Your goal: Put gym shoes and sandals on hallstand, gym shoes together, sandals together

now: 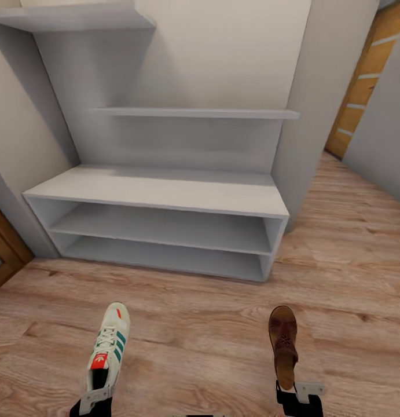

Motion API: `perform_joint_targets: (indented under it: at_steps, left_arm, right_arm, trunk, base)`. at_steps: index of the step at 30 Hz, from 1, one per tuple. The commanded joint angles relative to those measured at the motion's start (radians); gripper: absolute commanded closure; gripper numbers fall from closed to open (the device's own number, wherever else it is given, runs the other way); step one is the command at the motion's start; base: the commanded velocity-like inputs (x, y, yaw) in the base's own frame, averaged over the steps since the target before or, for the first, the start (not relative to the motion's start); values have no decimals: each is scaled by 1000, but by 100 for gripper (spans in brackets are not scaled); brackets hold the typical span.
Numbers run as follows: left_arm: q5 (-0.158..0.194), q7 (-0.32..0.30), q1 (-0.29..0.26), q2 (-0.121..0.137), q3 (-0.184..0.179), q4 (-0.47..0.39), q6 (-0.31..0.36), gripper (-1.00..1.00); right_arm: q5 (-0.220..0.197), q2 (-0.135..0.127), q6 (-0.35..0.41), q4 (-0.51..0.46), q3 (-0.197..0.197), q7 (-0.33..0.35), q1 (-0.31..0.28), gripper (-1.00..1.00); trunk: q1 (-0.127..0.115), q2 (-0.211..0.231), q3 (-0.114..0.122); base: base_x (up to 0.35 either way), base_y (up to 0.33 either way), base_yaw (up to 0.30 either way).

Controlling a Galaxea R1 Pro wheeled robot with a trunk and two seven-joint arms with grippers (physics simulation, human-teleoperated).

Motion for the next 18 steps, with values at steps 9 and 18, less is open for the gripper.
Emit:
perform_joint_targets:
  at_steps: [9, 18]
  left_arm:
    - [8, -9, 0, 0, 3, 0, -2, 100]
    - [8, -9, 0, 0, 3, 1, -2, 100]
  right_arm:
    - [6, 0, -3, 1, -5, -3, -1, 100]
    - [8, 3, -3, 1, -5, 0, -1, 100]
  trunk:
    - [0, 0, -1]
    - [0, 0, -1]
  base:
    - [-11, 0, -263]
    - [-99, 0, -122]
